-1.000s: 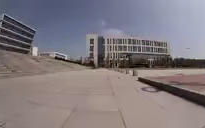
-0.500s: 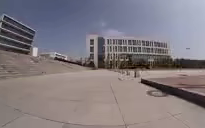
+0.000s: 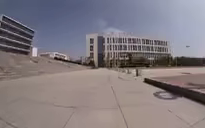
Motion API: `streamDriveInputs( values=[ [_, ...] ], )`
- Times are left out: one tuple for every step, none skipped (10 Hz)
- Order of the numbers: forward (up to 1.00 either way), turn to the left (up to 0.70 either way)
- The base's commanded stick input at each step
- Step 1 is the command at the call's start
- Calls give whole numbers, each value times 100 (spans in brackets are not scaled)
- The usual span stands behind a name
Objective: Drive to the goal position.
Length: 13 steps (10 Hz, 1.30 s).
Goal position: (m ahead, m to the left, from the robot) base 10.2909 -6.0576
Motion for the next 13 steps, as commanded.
streamDriveInputs(
  values=[
    [60, 0],
    [60, 0],
    [60, 0],
    [59, 0],
    [58, 0],
    [59, 0],
    [58, 0],
    [58, 0],
    [58, 0],
    [57, 0],
    [57, 0],
    [57, 0],
    [56, 0]
  ],
)
